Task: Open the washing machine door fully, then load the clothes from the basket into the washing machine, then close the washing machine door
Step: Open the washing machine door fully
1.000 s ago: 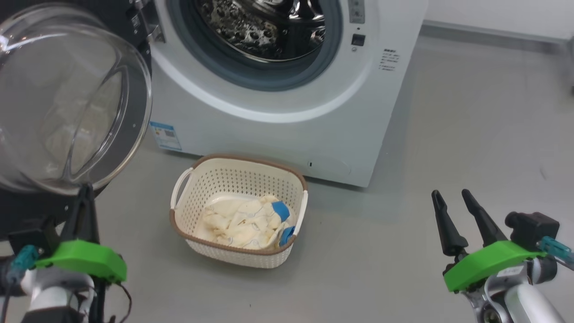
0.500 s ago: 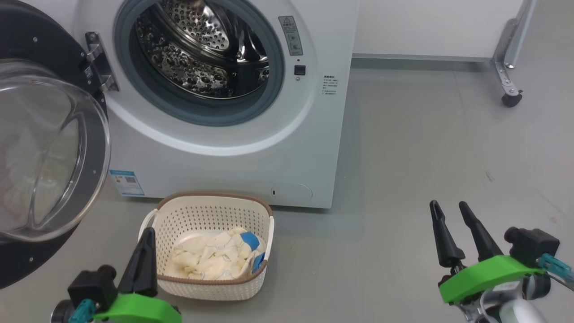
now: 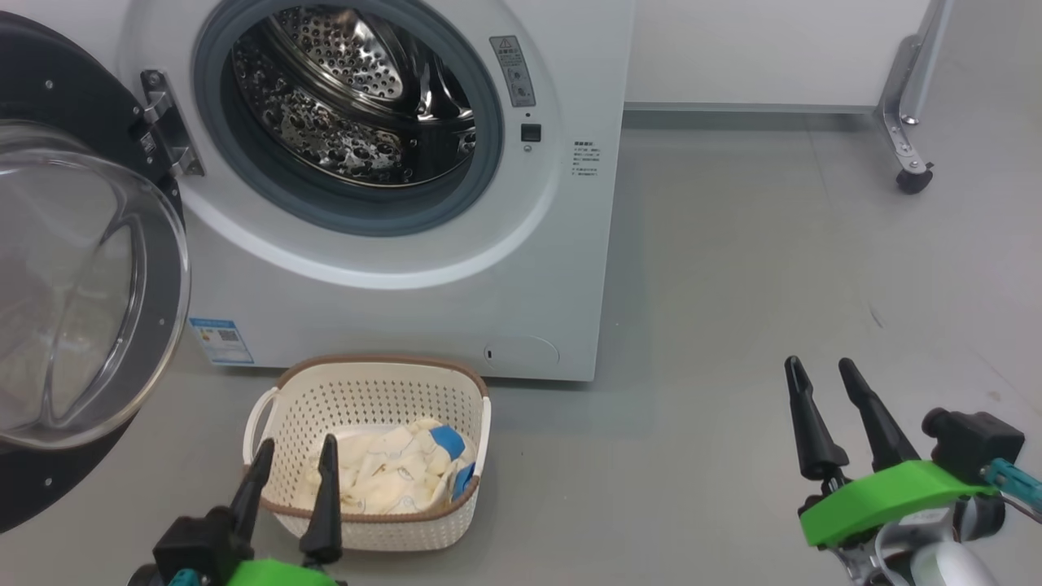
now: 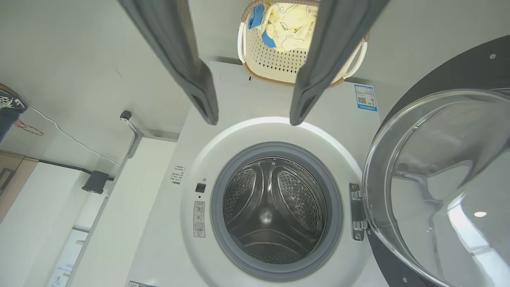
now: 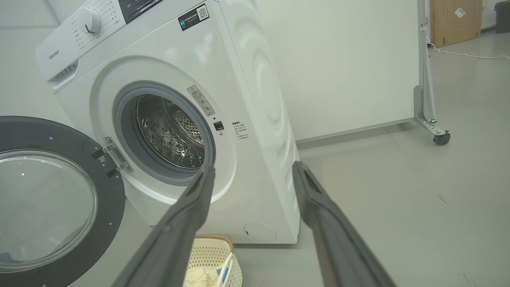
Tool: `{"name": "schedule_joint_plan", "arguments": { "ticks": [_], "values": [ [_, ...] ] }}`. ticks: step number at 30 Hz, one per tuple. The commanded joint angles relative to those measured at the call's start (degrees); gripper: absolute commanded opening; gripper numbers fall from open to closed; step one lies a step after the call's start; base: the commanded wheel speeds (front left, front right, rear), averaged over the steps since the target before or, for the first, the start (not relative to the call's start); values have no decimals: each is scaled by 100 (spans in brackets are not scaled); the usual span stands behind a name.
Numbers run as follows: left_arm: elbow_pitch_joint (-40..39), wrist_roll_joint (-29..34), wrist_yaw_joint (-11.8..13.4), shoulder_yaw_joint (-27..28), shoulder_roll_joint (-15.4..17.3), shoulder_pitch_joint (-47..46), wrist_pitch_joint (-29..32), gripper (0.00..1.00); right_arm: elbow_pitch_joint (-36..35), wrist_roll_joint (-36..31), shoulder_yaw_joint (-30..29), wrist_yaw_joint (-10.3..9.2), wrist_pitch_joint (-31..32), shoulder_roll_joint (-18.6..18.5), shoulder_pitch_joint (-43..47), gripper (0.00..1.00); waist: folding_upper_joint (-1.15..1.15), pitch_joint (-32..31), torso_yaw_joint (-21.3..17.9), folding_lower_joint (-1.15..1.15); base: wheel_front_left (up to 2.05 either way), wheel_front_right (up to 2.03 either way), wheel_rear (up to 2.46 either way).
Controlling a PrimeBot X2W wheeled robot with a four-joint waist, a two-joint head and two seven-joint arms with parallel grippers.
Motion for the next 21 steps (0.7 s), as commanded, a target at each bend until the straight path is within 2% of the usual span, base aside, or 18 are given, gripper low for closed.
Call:
{"name": "schedule_joint_plan", "arguments": {
  "ticks": [1, 13, 21],
  "values": [
    [-97, 1, -35, 176, 23, -211, -85, 100, -173, -61, 92, 59, -26, -10, -178, 100, 0, 13, 15, 0, 0, 0, 0],
    [188, 123, -53, 117, 92, -265, -179, 100, -27, -198, -68, 59, -2, 61, -227, 100, 0, 5, 12, 0, 0, 0, 0],
    [258, 154, -28, 154, 111, -283, -226, 100, 72, -582, -230, 59, 47, 77, -201, 100, 0, 28, 2, 0, 0, 0, 0]
  ]
}}
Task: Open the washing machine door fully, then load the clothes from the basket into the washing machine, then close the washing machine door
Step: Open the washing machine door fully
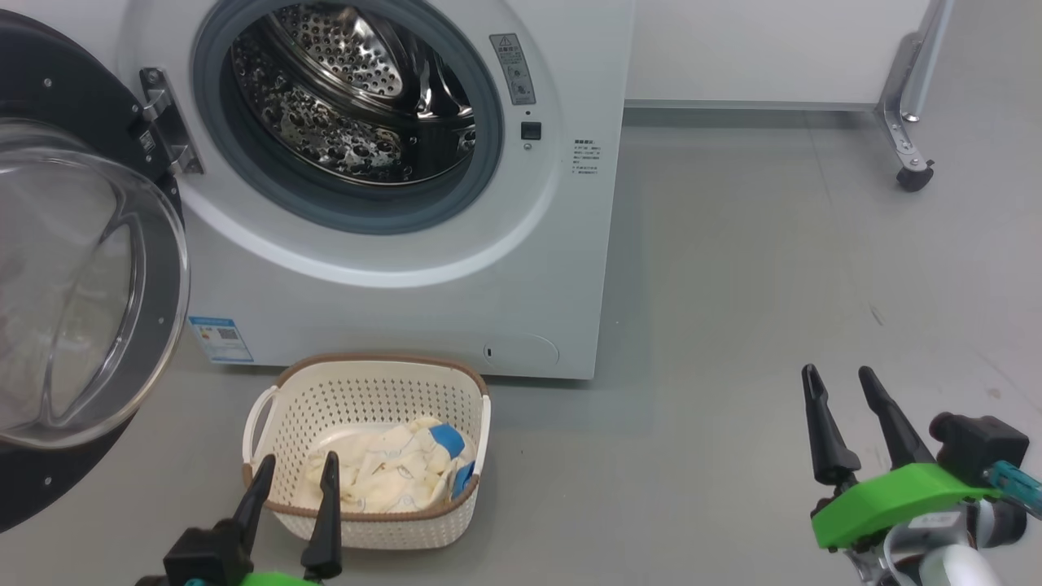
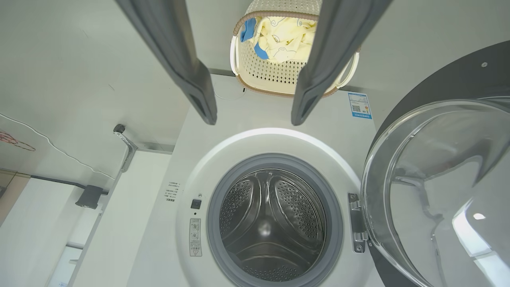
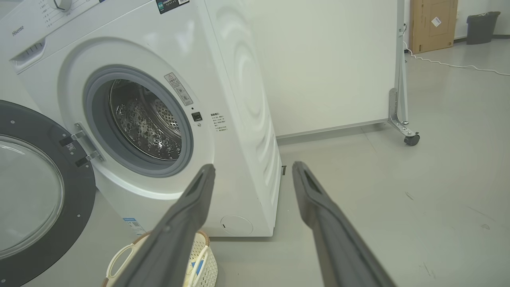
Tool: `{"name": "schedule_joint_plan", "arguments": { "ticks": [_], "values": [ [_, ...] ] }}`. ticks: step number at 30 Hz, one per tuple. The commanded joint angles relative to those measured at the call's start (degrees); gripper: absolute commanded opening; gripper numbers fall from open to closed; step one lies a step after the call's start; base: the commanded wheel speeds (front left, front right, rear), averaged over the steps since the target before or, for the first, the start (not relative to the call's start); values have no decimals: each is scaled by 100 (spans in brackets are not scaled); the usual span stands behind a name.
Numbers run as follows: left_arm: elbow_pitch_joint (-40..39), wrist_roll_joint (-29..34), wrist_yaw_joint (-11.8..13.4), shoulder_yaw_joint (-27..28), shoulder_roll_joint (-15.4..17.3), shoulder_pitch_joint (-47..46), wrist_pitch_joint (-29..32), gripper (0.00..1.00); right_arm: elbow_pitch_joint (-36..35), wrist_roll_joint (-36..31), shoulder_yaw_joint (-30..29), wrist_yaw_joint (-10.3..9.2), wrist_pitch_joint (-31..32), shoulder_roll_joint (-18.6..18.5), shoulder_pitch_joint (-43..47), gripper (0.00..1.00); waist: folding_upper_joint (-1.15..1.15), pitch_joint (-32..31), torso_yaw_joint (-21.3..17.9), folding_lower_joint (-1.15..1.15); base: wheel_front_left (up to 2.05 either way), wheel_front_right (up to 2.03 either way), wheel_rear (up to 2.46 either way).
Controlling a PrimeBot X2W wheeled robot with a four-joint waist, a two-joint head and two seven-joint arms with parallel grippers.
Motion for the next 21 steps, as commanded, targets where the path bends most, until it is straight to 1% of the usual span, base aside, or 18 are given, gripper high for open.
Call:
{"name": "schedule_joint_plan", "arguments": {
  "ticks": [1, 17, 21],
  "values": [
    [-156, 67, 48, 247, 98, -286, -87, 100, -172, -74, 68, 59, -8, -11, -203, 100, 0, 10, 0, 0, 0, 0, 0],
    [-76, 252, 123, 153, 101, -368, -119, 100, -134, -182, -3, 59, 42, 55, -239, 100, 0, 73, -1, 0, 0, 0, 0],
    [-74, 106, 44, 173, 28, -370, -122, 100, -117, -207, -4, 59, 63, 60, -236, 100, 0, 63, 10, 0, 0, 0, 0]
  ]
}}
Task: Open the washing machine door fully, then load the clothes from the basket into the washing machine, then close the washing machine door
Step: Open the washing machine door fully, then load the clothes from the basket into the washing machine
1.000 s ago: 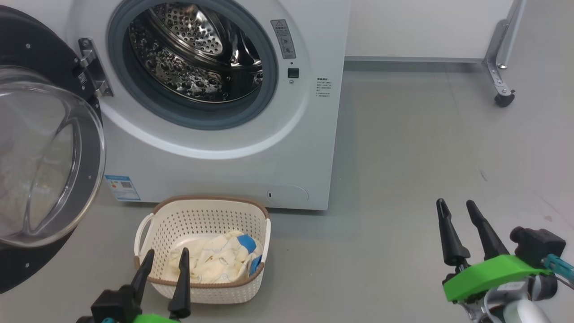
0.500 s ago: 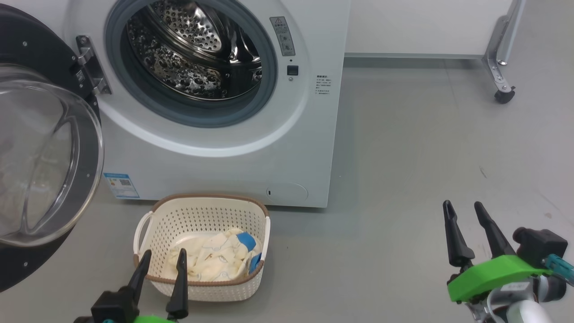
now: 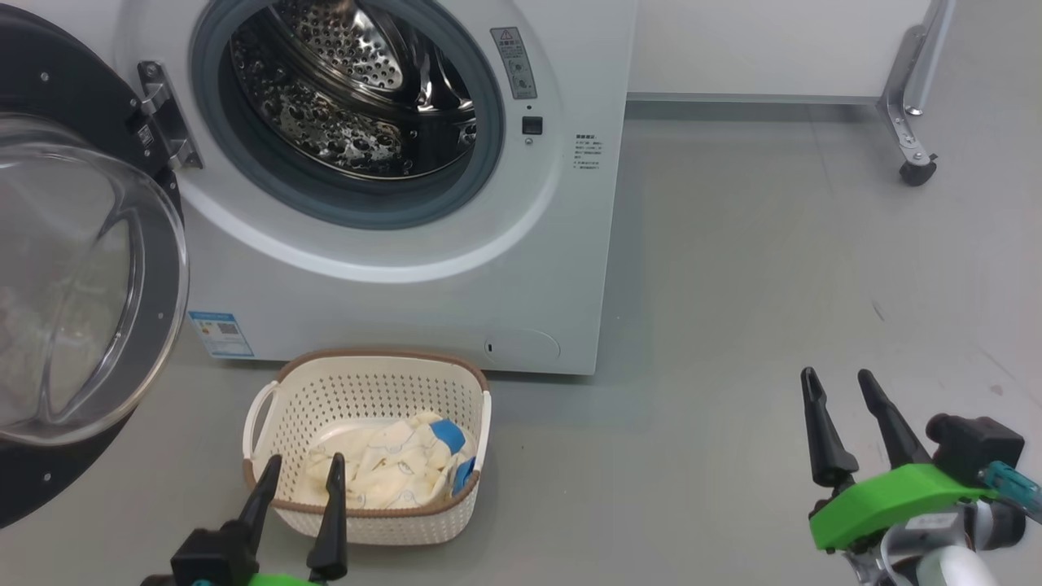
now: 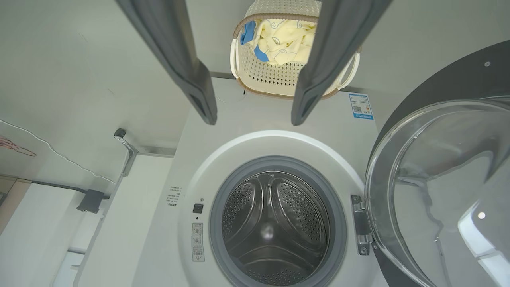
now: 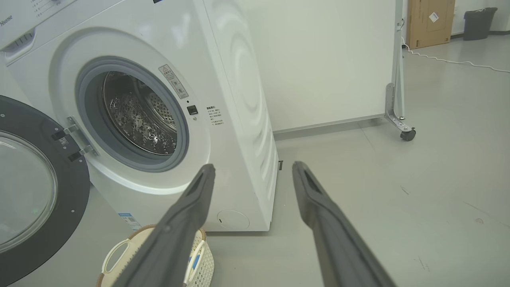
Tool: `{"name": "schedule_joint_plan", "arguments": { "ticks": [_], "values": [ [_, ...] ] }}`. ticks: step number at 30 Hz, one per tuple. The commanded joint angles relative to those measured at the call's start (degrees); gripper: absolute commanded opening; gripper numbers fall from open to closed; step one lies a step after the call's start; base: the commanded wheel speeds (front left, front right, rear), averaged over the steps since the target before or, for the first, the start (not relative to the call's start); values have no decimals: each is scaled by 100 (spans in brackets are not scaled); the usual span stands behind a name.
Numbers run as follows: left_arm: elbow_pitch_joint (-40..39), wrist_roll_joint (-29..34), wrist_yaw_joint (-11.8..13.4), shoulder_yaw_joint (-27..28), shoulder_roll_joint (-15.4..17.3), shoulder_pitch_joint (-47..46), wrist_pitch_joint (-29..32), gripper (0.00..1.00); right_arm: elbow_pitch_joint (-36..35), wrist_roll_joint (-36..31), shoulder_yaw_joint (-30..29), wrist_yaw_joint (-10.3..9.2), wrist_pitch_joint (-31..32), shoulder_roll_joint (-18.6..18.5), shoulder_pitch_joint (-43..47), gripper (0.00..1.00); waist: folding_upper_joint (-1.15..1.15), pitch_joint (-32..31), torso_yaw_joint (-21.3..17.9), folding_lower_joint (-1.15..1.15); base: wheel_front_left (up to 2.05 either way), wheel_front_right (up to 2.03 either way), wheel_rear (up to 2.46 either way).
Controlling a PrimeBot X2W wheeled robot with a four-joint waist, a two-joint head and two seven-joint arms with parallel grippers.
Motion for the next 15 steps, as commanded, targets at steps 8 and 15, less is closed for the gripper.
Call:
{"name": "schedule_joint_plan", "arguments": {
  "ticks": [8, 15],
  "values": [
    [-190, -403, -222, 282, -23, -310, -64, 100, -144, -57, 105, 59, 29, -19, -243, 100, 0, -39, 39, 0, 33, -33, 0],
    [-219, -413, -191, 279, 26, -300, -60, 100, -131, -52, 119, 59, 35, -16, -240, 100, 0, -61, 76, 0, 123, -123, 0]
  ]
}}
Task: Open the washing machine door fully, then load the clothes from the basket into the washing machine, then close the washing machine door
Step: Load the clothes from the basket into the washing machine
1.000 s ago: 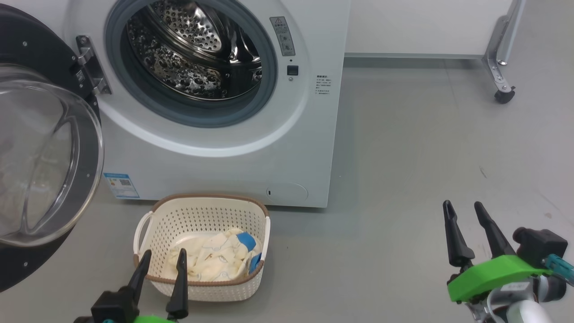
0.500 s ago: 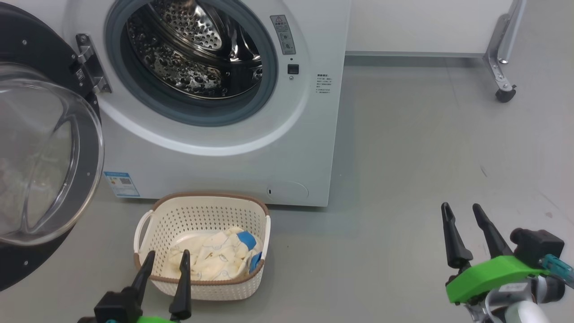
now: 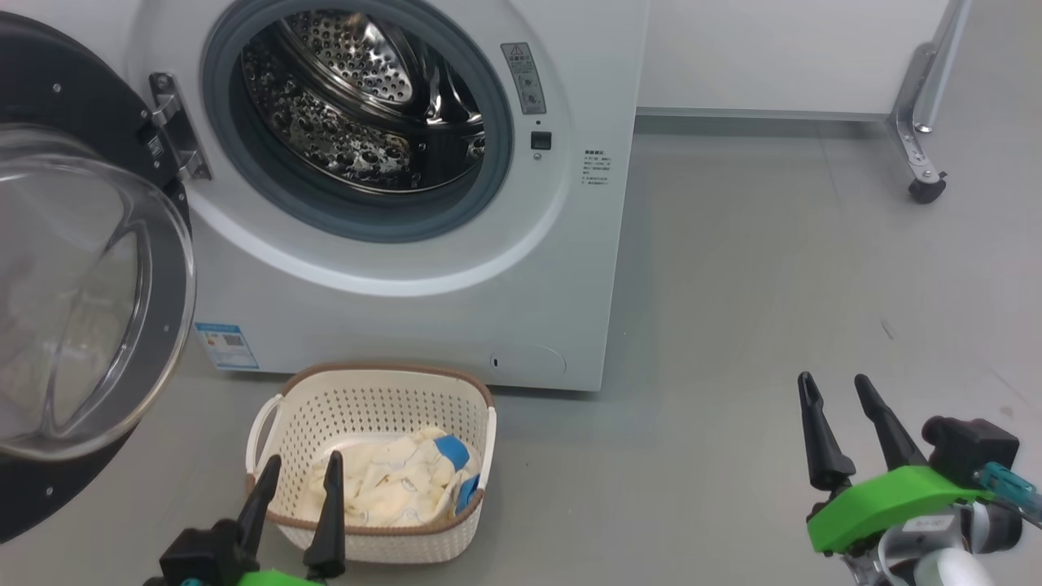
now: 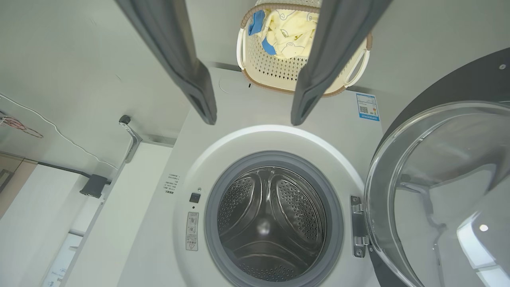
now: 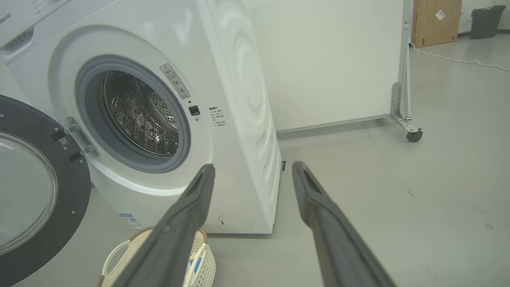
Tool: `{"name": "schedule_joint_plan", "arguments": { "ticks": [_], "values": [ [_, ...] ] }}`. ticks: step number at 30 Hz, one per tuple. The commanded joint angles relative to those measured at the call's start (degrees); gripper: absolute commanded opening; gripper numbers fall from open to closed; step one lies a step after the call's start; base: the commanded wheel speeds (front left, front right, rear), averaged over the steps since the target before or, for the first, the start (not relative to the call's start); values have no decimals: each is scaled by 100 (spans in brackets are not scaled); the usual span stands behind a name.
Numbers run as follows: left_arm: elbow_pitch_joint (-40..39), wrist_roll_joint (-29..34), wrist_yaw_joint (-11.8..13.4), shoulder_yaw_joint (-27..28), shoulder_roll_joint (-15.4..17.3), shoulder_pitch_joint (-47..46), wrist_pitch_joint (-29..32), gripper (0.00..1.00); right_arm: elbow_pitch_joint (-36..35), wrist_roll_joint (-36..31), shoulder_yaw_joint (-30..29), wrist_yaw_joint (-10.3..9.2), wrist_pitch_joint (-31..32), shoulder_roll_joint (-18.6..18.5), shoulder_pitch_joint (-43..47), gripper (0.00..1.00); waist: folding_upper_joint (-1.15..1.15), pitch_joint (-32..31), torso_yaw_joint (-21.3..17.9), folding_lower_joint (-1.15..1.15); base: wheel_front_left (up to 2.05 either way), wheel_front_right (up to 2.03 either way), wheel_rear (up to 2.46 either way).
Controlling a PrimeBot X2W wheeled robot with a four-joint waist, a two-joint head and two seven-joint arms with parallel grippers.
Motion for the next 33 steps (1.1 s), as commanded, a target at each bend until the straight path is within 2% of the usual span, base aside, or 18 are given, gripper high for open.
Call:
{"name": "schedule_joint_plan", "arguments": {
  "ticks": [1, 3, 5, 7, 16, 33],
  "values": [
    [-203, -28, 34, 215, 79, -305, -58, 100, -181, -43, 109, 59, -16, -33, -240, 100, 0, 0, 6, 0, 178, -178, 0],
    [-223, 48, 89, 207, 114, -312, -57, 100, -175, -39, 107, 59, -16, -31, -238, 100, 0, 4, 17, 0, 199, -199, 0],
    [-282, 214, 248, 258, 139, -336, -67, 100, -172, -37, 106, 59, -14, -29, -242, 100, 0, 18, 28, 0, 207, -207, 0],
    [-311, 259, 276, 263, 124, -327, -71, 100, -169, -32, 104, 59, -14, -26, -245, 100, 0, 33, 37, 0, 180, -180, 0],
    [-339, 353, 242, 266, 115, -296, -80, 100, -156, -23, 77, 59, -30, -23, -255, 100, 0, 132, 58, 0, 105, -105, 0],
    [-164, 405, 140, 196, 24, -336, -83, 100, -188, -30, 68, 59, 1, -25, -274, 100, 0, 212, 132, 0, 4, -4, 0]
  ]
}}
